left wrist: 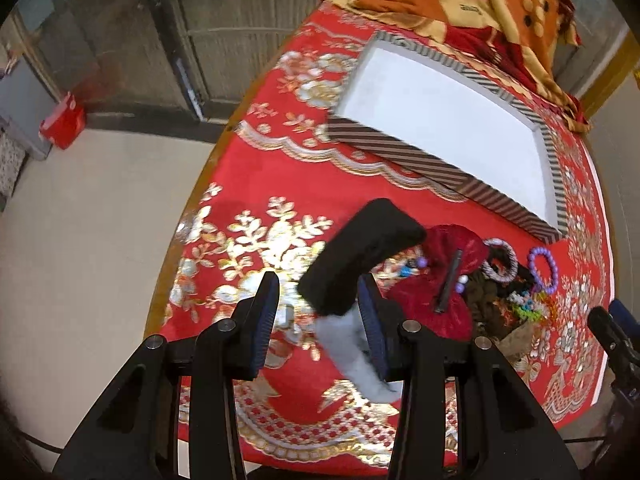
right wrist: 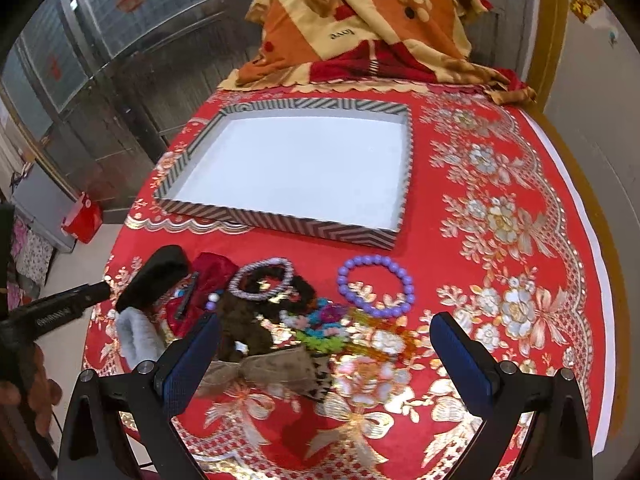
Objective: Organize jewelry
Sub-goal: 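Lift the black headband with the left gripper while the right gripper approaches the purple bracelet, then carry the black headband with the left gripper while the right gripper grasps the purple bracelet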
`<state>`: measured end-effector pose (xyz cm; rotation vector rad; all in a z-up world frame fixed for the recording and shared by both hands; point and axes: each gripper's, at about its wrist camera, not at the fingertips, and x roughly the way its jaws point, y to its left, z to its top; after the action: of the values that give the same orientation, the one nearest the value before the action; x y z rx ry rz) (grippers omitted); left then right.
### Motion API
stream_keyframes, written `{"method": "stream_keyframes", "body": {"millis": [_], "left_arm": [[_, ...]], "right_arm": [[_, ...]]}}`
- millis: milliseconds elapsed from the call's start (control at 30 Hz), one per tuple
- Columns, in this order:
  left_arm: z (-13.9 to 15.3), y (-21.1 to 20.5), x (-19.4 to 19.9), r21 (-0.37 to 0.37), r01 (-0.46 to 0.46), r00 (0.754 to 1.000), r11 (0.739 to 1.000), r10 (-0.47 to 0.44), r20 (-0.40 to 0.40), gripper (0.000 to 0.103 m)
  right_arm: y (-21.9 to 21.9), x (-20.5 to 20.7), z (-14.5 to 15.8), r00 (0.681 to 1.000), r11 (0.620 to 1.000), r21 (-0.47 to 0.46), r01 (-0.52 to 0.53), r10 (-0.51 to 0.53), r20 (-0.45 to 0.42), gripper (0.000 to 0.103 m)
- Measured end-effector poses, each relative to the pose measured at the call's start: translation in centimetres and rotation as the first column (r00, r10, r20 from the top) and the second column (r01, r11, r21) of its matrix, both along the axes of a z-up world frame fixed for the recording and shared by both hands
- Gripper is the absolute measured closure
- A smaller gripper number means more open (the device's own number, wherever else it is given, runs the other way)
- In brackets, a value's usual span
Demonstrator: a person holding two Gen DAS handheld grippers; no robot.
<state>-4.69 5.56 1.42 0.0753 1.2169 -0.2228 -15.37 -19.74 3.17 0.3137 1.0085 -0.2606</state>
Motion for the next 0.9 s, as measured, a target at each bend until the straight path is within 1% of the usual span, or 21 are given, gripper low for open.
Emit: {"method": "stream_keyframes", "body": {"millis": [133,167,233,267,400,500,567,600,700,767,833,900], "left_arm": [[0.0,1.2,0.6,-0.014,-0.027,1.000,1.000,0.027,-0.001,0.063],[0.0,1.3,0.8,-0.022,-0.025,1.000,0.999,0.025,-0.006,0.060],[-0.1,1.2,1.1,-0.047,-0.012,1.000,0.999,0.011,-0.018,0.053],[-0.2,1.1,1.1,-0.053,-0.001,1.000,0.999,-0.001,-0.021,0.051],[-0.8,-0.1,1.4,-0.033,0.064,0.998,0.997,-0.064,-0.028,0.046],[-1.8,-0.8,1.7,-0.025,0.098,0.994,0.995,-0.099,-0.051,0.046],[-2.2,-1.3,2.0,-0.018,0.119,0.991,0.993,-0.119,-0.058,0.046],[-2.5,-1.6,2.2,-0.008,0.131,0.990,0.991,-0.131,-0.060,0.046],[-3.2,-2.4,2.8,0.008,0.166,0.984,0.986,-0.165,-0.070,0.046],[-3.7,-3.1,3.2,0.027,0.197,0.978,0.980,-0.195,-0.072,0.046],[-4.2,-3.7,3.6,0.050,0.217,0.974,0.975,-0.212,-0.081,0.046],[-4.8,-4.3,4.0,0.063,0.238,0.968,0.969,-0.232,-0.098,0.046]], "right_arm": [[-0.8,-0.2,-0.1,1.000,1.000,-0.001,0.010,-0.010,-0.003,0.000],[-1.0,-0.2,-0.2,1.000,1.000,0.002,0.008,-0.008,-0.004,0.000],[-1.3,-0.1,-0.4,1.000,1.000,0.001,0.006,-0.006,-0.009,0.000],[-1.4,0.0,-0.6,1.000,1.000,0.003,0.006,-0.006,-0.012,0.000],[-2.3,0.0,-1.3,1.000,1.000,-0.003,0.003,-0.003,-0.015,0.001],[-3.6,0.5,-2.1,0.999,1.000,-0.016,0.010,-0.011,-0.030,0.008],[-4.4,0.9,-2.8,0.999,1.000,-0.015,0.015,-0.015,-0.043,0.018],[-4.9,1.2,-3.3,0.998,1.000,-0.018,0.018,-0.019,-0.054,0.020],[-5.9,2.2,-4.9,0.996,0.999,-0.032,0.012,-0.015,-0.089,0.031],[-6.4,2.8,-6.0,0.994,1.000,-0.024,-0.001,-0.002,-0.112,0.044],[-6.8,3.3,-6.9,0.992,1.000,-0.021,-0.012,0.010,-0.127,0.046],[-7.0,3.8,-7.6,0.989,0.999,-0.042,-0.020,0.014,-0.144,0.046]]}}
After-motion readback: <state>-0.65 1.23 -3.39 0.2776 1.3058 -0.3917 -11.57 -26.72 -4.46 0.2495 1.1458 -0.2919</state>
